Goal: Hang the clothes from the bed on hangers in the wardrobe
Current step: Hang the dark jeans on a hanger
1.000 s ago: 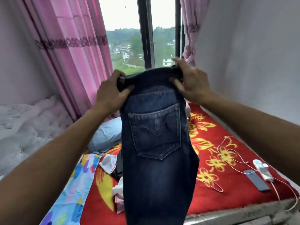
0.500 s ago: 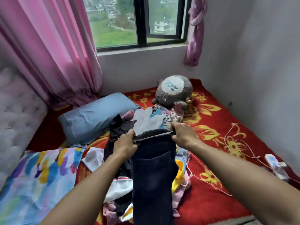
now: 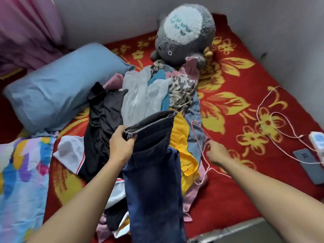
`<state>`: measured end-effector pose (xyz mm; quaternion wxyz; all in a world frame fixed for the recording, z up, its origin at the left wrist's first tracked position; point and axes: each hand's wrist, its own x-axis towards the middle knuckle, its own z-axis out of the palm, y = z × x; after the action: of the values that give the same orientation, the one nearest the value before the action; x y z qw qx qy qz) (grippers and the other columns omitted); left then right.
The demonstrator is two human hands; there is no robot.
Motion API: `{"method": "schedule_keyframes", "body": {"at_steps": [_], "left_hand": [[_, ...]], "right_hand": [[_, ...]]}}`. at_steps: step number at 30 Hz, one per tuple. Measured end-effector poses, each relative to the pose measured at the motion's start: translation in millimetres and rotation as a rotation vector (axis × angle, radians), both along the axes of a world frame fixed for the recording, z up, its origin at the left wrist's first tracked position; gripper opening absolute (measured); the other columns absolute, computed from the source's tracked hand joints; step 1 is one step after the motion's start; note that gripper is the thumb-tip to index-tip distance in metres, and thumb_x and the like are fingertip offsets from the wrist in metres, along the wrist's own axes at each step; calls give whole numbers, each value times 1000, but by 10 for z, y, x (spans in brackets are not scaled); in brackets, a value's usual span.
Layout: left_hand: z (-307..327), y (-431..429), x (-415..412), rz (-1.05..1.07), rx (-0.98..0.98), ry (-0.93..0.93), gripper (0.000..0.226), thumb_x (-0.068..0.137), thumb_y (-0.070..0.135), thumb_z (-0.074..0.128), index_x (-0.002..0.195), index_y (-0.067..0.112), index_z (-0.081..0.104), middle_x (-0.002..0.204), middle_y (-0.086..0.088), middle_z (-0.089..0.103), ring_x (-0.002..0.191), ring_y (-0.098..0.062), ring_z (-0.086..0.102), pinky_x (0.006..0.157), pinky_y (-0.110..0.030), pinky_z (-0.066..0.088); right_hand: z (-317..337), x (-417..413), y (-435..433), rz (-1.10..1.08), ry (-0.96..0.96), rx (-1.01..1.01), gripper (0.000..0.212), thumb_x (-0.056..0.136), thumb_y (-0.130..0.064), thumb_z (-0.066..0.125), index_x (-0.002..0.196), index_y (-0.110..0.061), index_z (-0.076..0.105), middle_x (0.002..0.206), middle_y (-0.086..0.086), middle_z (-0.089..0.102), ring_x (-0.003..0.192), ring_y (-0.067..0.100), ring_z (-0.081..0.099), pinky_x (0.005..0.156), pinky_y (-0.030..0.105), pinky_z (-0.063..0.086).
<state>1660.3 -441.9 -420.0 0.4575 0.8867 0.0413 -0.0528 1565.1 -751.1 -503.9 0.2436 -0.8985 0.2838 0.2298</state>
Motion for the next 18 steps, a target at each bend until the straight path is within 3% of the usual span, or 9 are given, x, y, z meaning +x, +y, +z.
{"method": "schedule_keyframes", "body": {"at_steps": [2,4,6,7,11,14,18], "left_hand": [[-178,-43,92,2,-25,-19,11,84,12,68,88,12,57,80,-8,65,77,-23,59,73,-38,48],[-307,-86,181,3,-36,-30,12,85,12,67,90,14,56,81,-3,65,76,-17,57,74,-37,49],[-390,-120,239,9,-43,-30,14,84,12,67,93,17,57,82,1,64,76,-14,57,73,-35,49],[-408,-129,253,6,-39,-27,15,84,11,68,94,17,58,82,0,65,76,-14,58,73,-34,49],[-405,-119,269,-15,3,10,12,84,8,67,91,14,60,82,-6,68,73,-14,59,73,-37,50],[-312,-145,302,-21,37,41,12,82,6,68,88,15,63,78,-4,68,72,-16,60,73,-38,50],[-233,-155,339,-70,110,51,16,80,8,71,89,20,68,83,0,67,78,-17,62,72,-31,48]], "right_hand": [[-471,-254,-100,43,202,-68,47,87,-14,55,132,-9,46,128,16,58,120,34,55,94,40,48],[-896,-450,-92,70,321,-41,62,88,-19,57,143,-8,30,135,18,50,126,35,50,99,41,44],[-1210,-608,-70,96,378,1,71,89,-20,57,148,-9,20,137,19,48,127,35,49,100,40,42],[-1300,-660,-77,100,364,2,65,89,-19,55,146,-10,24,134,19,52,124,35,52,98,40,44],[-1151,-525,-241,-81,-8,-103,19,95,-19,43,112,-13,50,108,22,64,100,41,62,78,45,50],[-534,-46,-316,-192,-368,-108,22,98,-34,46,111,-19,54,102,22,66,91,45,62,66,42,43],[187,729,-91,-9,-725,-16,29,100,-40,43,114,-23,62,103,8,66,87,36,63,61,32,39]]}}
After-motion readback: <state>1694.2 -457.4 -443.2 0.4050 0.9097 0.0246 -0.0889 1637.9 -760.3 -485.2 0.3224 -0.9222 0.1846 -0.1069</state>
